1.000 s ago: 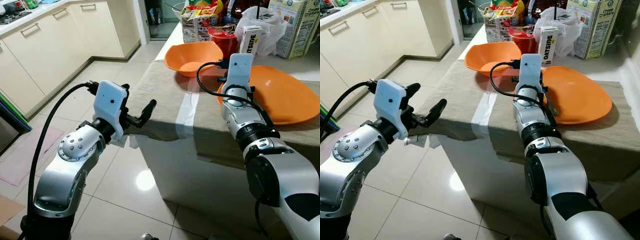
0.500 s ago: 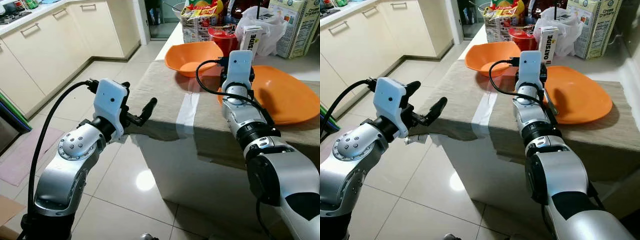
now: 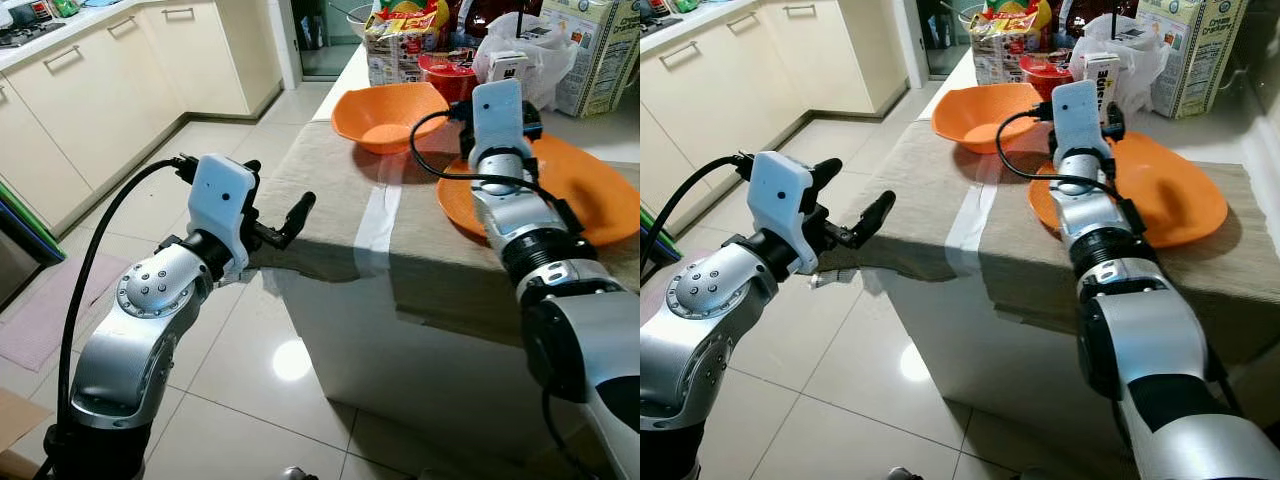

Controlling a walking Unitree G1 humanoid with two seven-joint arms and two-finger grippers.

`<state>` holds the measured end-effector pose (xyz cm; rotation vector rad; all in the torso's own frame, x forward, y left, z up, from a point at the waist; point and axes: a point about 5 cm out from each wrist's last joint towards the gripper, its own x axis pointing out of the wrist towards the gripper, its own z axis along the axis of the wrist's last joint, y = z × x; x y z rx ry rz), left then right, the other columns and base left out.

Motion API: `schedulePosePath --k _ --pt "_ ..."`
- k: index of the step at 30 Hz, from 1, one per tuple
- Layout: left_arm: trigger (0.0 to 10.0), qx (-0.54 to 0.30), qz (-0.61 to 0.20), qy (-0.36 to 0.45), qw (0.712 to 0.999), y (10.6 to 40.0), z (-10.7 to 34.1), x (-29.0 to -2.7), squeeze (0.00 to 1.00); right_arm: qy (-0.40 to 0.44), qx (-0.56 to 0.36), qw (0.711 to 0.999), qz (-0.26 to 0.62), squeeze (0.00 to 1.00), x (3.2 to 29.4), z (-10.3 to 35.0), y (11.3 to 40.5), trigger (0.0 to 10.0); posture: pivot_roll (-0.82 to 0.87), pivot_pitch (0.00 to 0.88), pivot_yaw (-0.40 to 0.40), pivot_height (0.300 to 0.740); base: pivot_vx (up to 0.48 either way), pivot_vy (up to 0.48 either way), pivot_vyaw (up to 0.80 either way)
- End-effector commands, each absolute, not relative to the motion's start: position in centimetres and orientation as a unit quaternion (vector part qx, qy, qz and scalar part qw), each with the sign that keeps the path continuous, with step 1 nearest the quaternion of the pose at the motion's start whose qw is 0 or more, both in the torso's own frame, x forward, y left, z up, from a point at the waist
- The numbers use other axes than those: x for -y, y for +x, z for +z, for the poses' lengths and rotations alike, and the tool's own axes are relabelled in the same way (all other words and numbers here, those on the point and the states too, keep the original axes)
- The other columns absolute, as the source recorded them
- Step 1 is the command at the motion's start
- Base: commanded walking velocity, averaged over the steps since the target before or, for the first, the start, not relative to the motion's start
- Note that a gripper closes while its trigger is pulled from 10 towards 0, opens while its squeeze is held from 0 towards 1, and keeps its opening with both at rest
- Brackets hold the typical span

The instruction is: Setting the table

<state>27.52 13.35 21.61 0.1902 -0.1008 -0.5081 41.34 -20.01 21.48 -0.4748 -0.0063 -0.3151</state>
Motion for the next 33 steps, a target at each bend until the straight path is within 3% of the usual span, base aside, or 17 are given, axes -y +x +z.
schedulePosePath --k 1,5,13,25,33 --pt "10.0 0.05 -0.243 0.096 0.964 27.7 21.6 -13.7 0.0 -0.252 -0.026 0.957 -0.143 0.0 20.0 20.2 41.2 10.0 -0.08 0.0 0.171 0.735 0.0 0.0 0.0" --pt "10.0 0.05 -0.242 0.096 0.964 27.7 21.7 -13.7 0.0 -0.256 -0.055 0.955 -0.143 0.0 20.7 18.9 40.8 10.0 -0.08 0.0 0.171 0.735 0.0 0.0 0.0" --pt "10.0 0.053 -0.242 0.098 0.964 27.7 21.9 -13.7 0.0 -0.206 -0.094 0.967 -0.112 0.0 19.5 17.2 40.6 10.0 -0.07 0.0 0.173 0.735 0.0 0.0 0.0" --pt "10.0 0.055 -0.243 0.1 0.963 27.7 22.0 -13.8 0.0 -0.19 -0.104 0.97 -0.11 0.0 19.2 16.6 40.4 10.0 -0.07 0.0 0.176 0.735 0.0 0.0 0.0" --pt "10.0 0.061 -0.239 0.096 0.964 27.7 22.3 -13.8 0.0 -0.173 -0.02 0.976 -0.127 0.0 18.7 19.3 41.0 10.0 -0.07 0.0 0.175 0.735 0.0 0.0 0.0"
